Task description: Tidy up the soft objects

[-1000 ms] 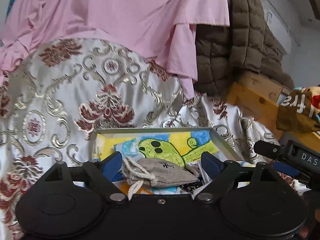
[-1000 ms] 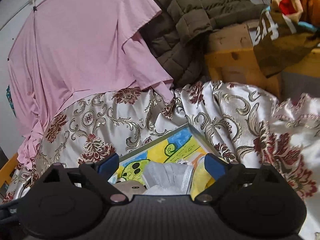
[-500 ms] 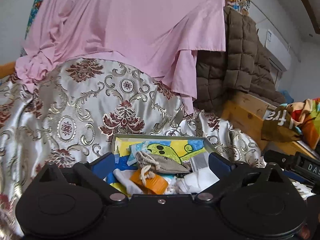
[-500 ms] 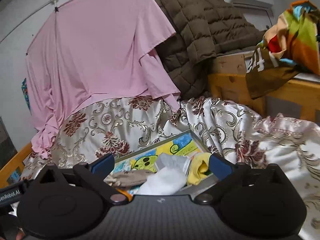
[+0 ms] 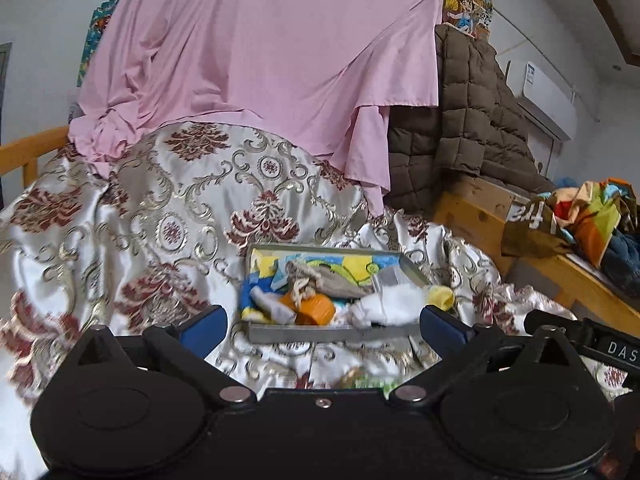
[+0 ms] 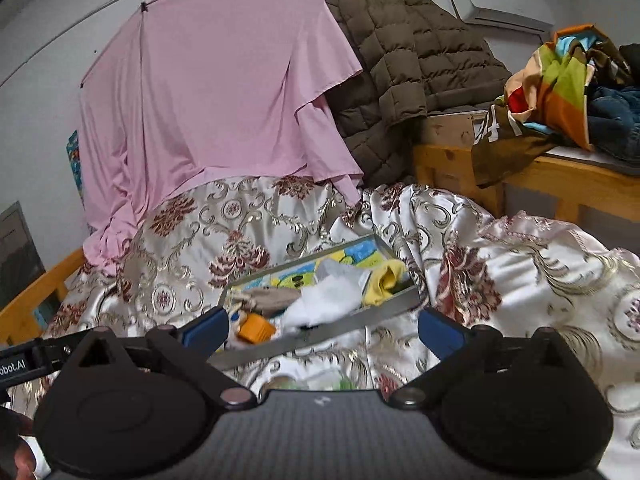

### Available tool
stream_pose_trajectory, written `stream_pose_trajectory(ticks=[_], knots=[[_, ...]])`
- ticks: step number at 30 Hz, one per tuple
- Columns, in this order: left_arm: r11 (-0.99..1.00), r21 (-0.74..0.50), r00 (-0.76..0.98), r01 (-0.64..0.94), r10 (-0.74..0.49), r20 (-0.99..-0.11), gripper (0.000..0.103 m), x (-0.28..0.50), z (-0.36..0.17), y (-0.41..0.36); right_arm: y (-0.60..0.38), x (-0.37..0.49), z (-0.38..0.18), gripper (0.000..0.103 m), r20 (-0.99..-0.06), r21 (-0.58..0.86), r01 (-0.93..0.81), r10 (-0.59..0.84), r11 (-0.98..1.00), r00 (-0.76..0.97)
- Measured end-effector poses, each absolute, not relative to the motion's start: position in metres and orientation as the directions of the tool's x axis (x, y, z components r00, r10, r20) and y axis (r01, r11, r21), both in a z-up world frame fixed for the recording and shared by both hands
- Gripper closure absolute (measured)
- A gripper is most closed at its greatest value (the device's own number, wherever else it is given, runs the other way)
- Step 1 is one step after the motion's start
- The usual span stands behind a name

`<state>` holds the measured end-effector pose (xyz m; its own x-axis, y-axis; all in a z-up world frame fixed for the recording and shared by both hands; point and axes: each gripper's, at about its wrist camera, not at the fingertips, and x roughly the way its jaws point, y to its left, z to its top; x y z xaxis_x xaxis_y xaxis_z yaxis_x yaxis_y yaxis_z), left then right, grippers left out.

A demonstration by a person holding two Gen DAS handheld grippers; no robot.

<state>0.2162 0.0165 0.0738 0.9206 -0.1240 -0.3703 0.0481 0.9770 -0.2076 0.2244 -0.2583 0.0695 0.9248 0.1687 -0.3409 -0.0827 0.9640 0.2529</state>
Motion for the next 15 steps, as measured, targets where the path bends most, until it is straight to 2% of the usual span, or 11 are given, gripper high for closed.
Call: stream_pose_trajectory(ticks=[15], knots=[[0.983,-0.185,0.913,0.018,-0.092,-0.399,0.001,0.130,0.045,0.015,-0.260,0.139,0.048,0.000,-0.392,0.190,-0.081,0.151,0.979,0.908]])
